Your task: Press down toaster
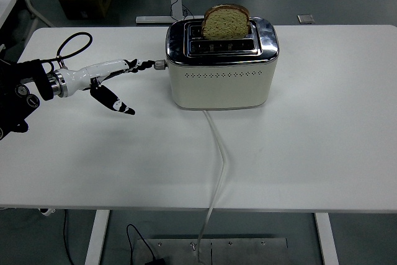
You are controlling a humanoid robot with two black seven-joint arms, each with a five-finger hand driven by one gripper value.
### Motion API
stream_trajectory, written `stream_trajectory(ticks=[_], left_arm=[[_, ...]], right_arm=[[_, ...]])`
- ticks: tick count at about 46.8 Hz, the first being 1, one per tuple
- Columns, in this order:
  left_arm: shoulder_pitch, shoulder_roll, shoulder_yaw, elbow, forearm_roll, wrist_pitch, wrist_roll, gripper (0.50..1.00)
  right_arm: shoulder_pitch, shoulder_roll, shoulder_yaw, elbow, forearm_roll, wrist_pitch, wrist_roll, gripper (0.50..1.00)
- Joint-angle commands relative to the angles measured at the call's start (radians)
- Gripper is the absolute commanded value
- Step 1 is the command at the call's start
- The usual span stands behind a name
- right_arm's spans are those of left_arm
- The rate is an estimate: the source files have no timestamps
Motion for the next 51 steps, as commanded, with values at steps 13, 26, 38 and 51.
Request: stream_trajectory(ticks=[13, 26, 38, 51], left_arm=[[0.005, -0.012, 0.008, 0.002, -0.007, 0.017, 0.002, 1.000], [0.010, -0.027, 0.009, 0.007, -0.010, 0.017, 0.002, 1.000], [0.013, -0.043, 0.009, 0.023, -0.013, 0.019, 0.002, 1.000], [0.027, -0.073, 0.009, 0.063, -0.013, 0.017, 0.002, 1.000]], right_arm=[[0.000, 0.000, 0.000, 0.000, 0.000, -0.001, 0.000, 0.998], [0.000, 0.000, 0.000, 0.000, 0.000, 0.000, 0.000, 0.998], [0.000, 0.000, 0.000, 0.000, 0.000, -0.001, 0.000, 0.998], [0.000, 0.000, 0.000, 0.000, 0.000, -0.001, 0.000, 0.998]])
